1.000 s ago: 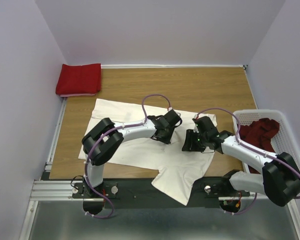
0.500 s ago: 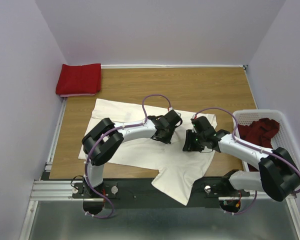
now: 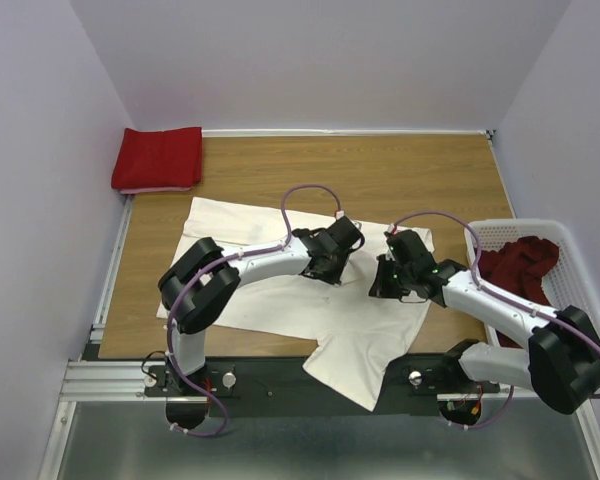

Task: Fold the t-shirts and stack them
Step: Fold the tshirt

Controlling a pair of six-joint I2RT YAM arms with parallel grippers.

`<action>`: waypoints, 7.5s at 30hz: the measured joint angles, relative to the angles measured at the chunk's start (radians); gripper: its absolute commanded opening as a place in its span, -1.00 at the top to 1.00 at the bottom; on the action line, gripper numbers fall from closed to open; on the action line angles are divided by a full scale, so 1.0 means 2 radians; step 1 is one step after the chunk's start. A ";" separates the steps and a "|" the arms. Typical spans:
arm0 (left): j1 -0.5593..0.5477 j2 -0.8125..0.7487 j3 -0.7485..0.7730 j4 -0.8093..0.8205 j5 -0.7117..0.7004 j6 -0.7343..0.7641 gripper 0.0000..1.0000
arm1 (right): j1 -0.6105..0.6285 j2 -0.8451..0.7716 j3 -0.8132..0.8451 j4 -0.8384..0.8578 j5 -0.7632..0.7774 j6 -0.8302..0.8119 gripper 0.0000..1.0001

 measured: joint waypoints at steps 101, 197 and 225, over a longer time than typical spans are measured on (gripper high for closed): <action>0.420 0.100 0.102 0.071 0.057 0.106 -0.22 | -0.274 0.435 0.418 0.051 0.109 -0.027 0.21; 0.468 -0.104 -0.066 0.004 -0.050 0.065 -0.25 | -0.066 0.143 0.243 -0.057 0.155 -0.137 -0.24; 0.467 -0.216 -0.235 -0.080 -0.064 -0.027 -0.17 | -0.068 0.050 0.159 -0.068 0.163 -0.126 -0.24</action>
